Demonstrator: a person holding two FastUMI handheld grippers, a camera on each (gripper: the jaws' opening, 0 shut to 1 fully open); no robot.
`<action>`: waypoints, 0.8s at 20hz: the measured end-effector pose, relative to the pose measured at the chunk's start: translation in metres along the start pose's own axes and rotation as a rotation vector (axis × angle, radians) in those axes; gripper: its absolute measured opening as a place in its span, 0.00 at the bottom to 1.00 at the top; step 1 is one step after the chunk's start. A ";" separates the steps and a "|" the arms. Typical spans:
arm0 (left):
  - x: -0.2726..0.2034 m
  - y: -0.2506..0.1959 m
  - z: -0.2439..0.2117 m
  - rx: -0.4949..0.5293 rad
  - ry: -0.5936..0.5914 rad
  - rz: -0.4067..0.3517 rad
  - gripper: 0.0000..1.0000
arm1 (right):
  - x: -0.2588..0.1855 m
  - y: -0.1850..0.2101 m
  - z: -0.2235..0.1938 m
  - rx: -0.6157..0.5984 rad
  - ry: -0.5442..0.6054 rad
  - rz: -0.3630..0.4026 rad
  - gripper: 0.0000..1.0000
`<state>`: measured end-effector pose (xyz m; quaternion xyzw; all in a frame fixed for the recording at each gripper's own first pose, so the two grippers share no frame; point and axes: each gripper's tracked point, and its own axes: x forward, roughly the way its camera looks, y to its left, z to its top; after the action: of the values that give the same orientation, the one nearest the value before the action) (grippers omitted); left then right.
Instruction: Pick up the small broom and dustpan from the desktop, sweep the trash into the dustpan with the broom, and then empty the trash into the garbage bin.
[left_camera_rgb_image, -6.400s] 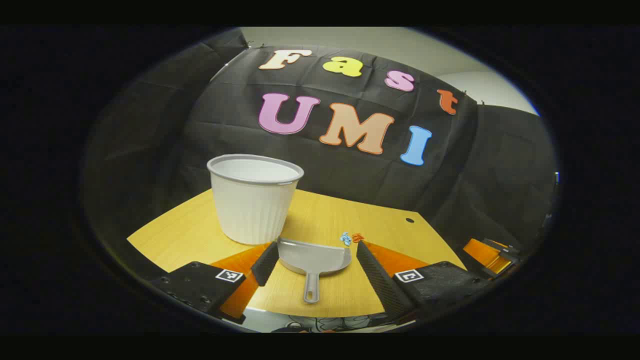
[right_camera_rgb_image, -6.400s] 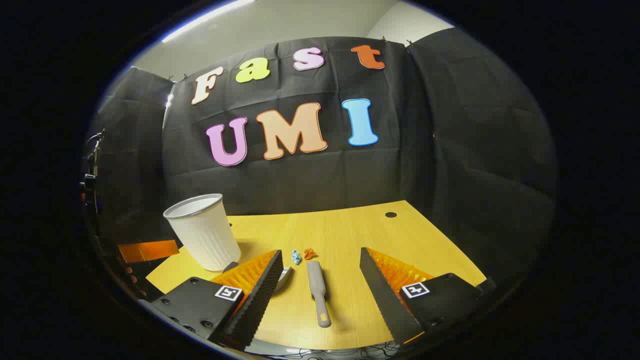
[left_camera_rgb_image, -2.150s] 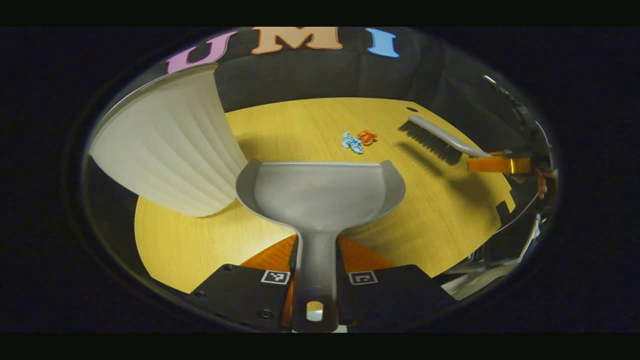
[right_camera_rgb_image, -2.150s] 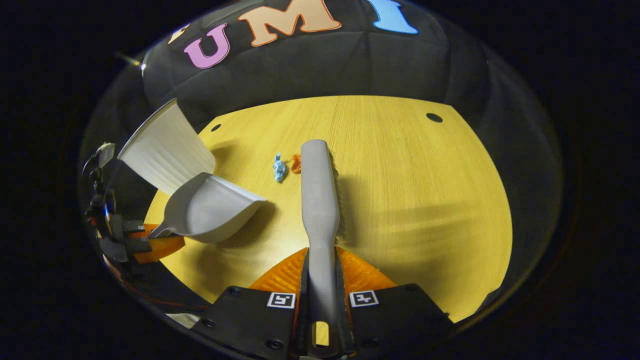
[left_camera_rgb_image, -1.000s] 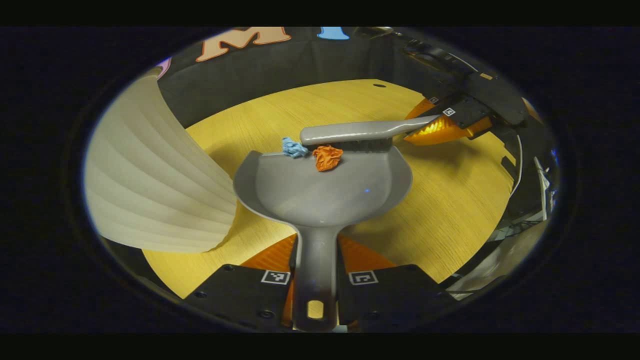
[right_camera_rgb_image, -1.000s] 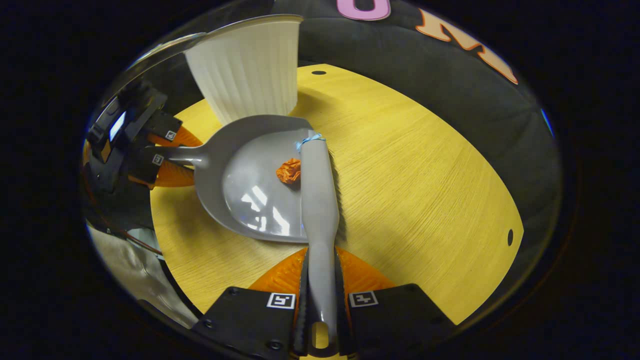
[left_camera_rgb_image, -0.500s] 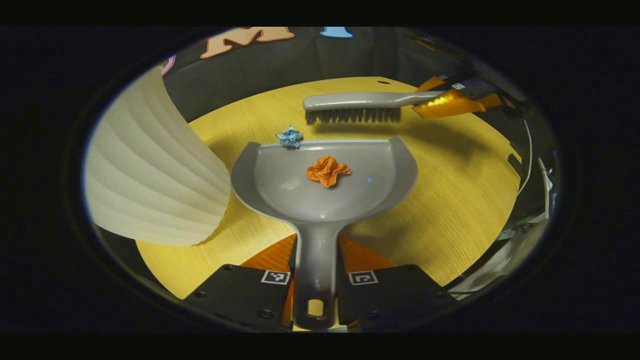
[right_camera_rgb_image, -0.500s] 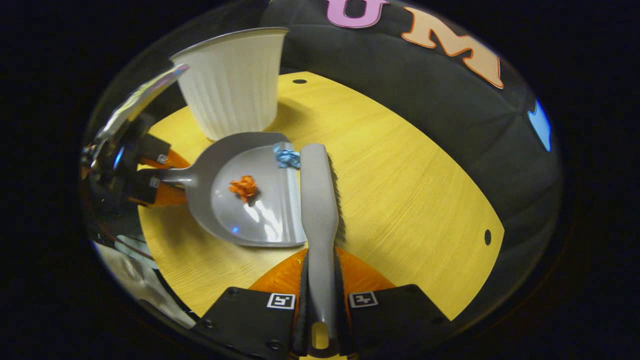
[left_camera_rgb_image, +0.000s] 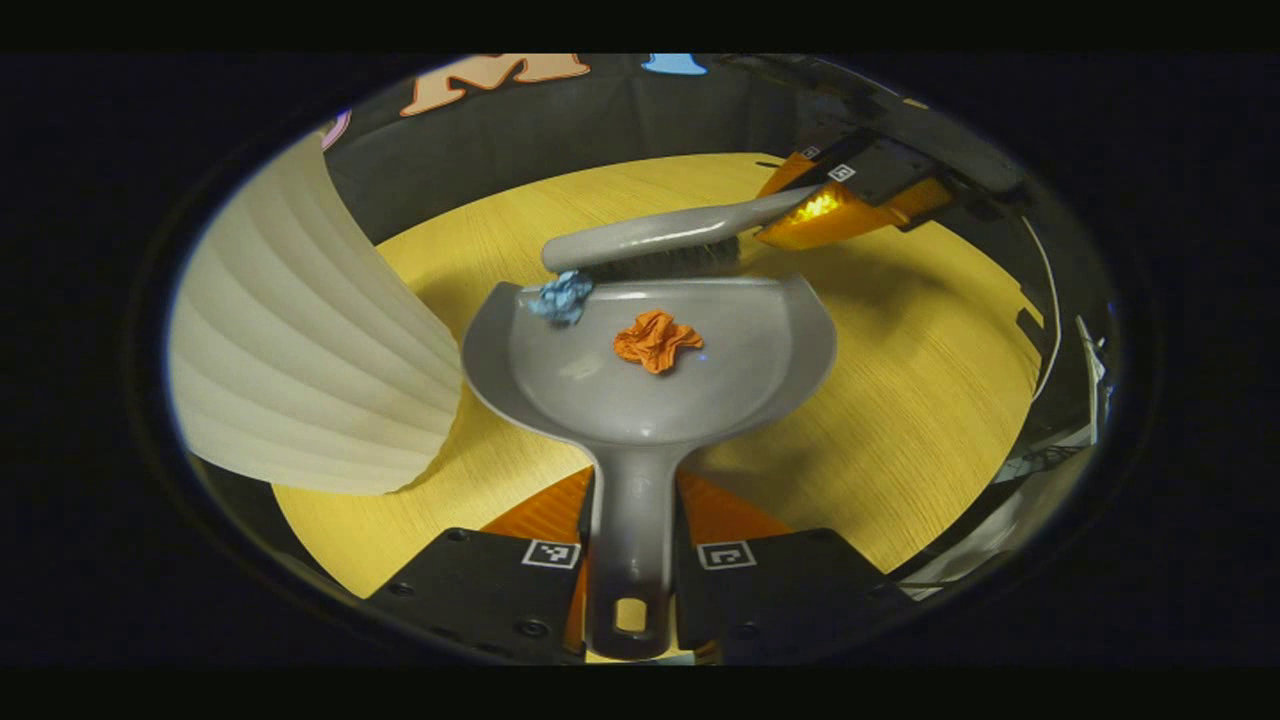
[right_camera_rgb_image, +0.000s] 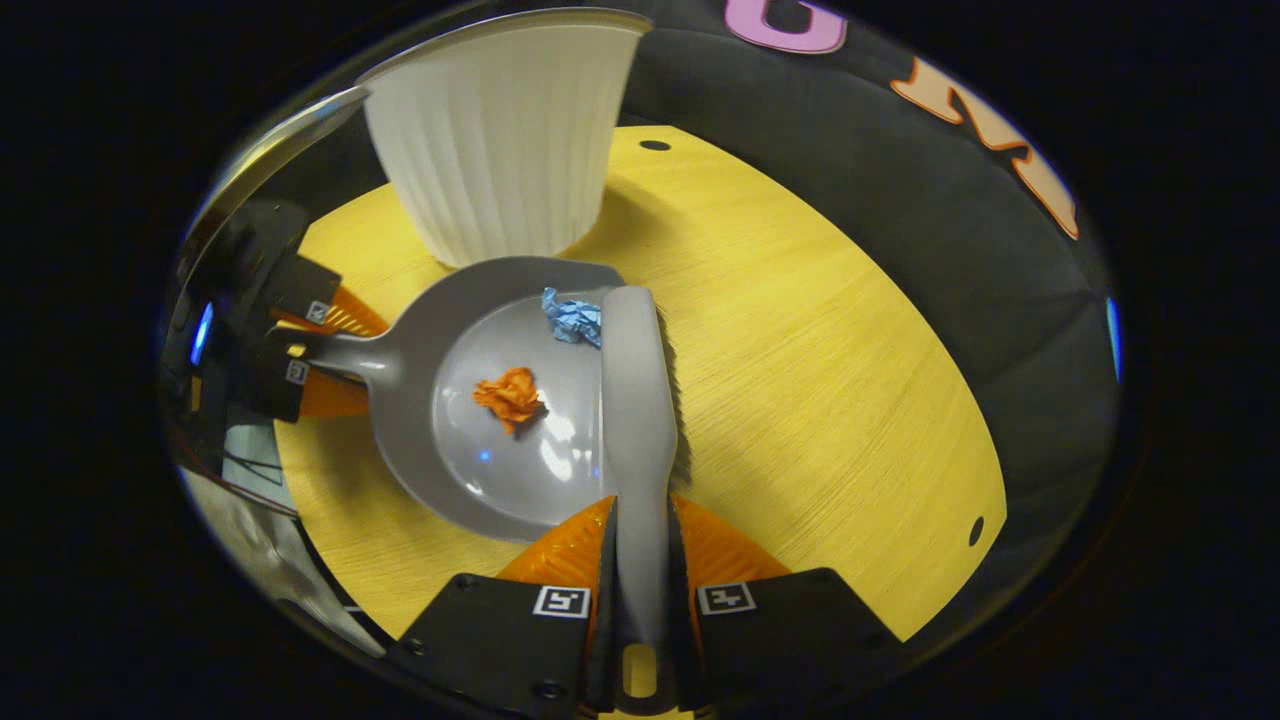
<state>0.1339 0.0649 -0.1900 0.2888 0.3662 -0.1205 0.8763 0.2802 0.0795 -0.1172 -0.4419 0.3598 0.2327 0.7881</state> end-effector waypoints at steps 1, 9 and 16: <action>-0.002 0.003 -0.001 -0.003 -0.002 0.000 0.28 | -0.003 0.005 -0.002 -0.023 -0.003 0.005 0.25; -0.021 0.002 0.023 -0.100 -0.066 -0.012 0.28 | -0.052 0.001 -0.009 0.113 -0.119 -0.072 0.25; -0.069 -0.006 0.048 -0.130 -0.200 -0.018 0.28 | -0.156 -0.008 -0.105 0.428 -0.275 -0.187 0.25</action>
<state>0.1099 0.0315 -0.1167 0.2146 0.2864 -0.1326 0.9243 0.1487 -0.0225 -0.0291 -0.2608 0.2479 0.1357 0.9231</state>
